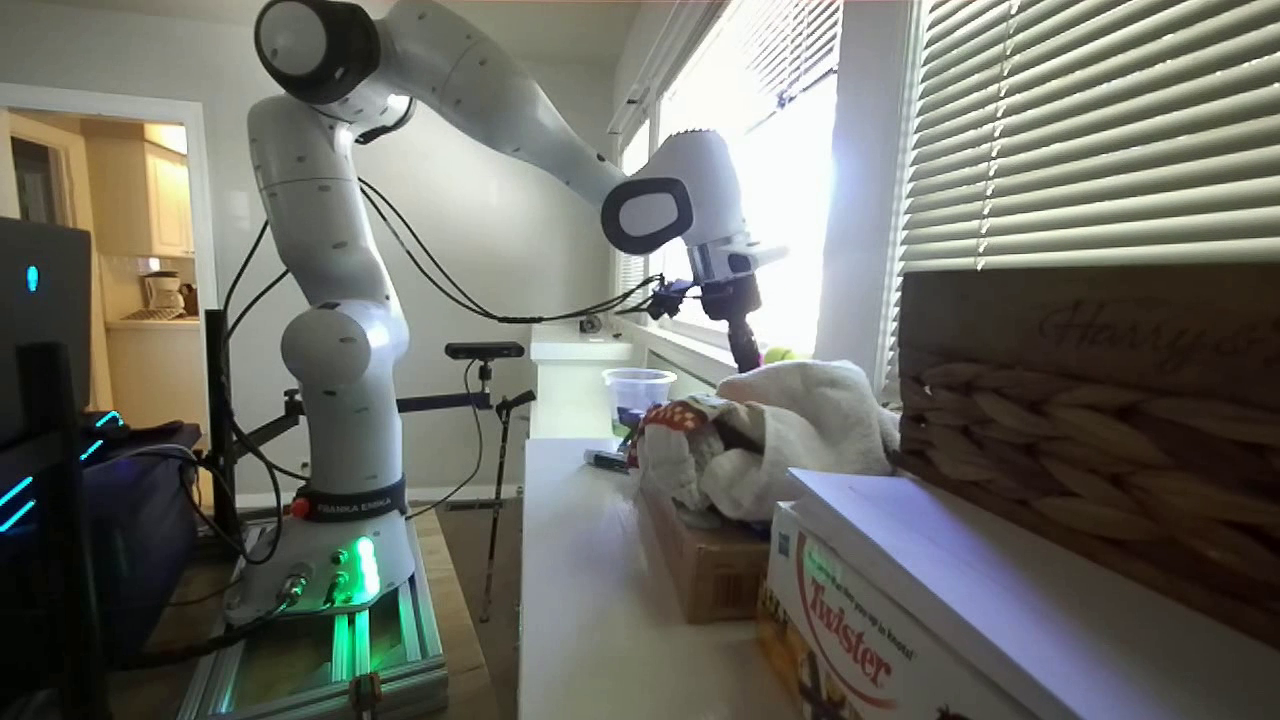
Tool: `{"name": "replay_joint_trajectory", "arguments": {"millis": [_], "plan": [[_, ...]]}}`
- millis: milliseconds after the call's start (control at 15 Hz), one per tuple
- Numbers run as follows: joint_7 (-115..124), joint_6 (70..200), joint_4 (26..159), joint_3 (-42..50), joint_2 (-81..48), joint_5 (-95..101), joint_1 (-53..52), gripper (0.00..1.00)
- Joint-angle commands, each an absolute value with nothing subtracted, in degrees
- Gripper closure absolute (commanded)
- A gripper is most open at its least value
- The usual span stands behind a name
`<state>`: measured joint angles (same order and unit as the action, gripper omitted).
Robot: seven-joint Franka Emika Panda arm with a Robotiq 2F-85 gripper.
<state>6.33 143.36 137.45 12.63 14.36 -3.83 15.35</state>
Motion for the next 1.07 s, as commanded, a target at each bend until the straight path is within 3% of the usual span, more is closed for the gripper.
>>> {"name": "replay_joint_trajectory", "arguments": {"millis": [0, 133, 1000], "plan": [[6.67, 137.5, 135.88, 10.53, 19.95, -0.23, 14.89, 0.09], [6.24, 136.42, 135.21, 8.77, 22.05, 1.98, 14.49, 0.0], [-4.77, 144.61, 124.22, 3.3, 23.34, 2.02, 2.82, 0.0]]}}
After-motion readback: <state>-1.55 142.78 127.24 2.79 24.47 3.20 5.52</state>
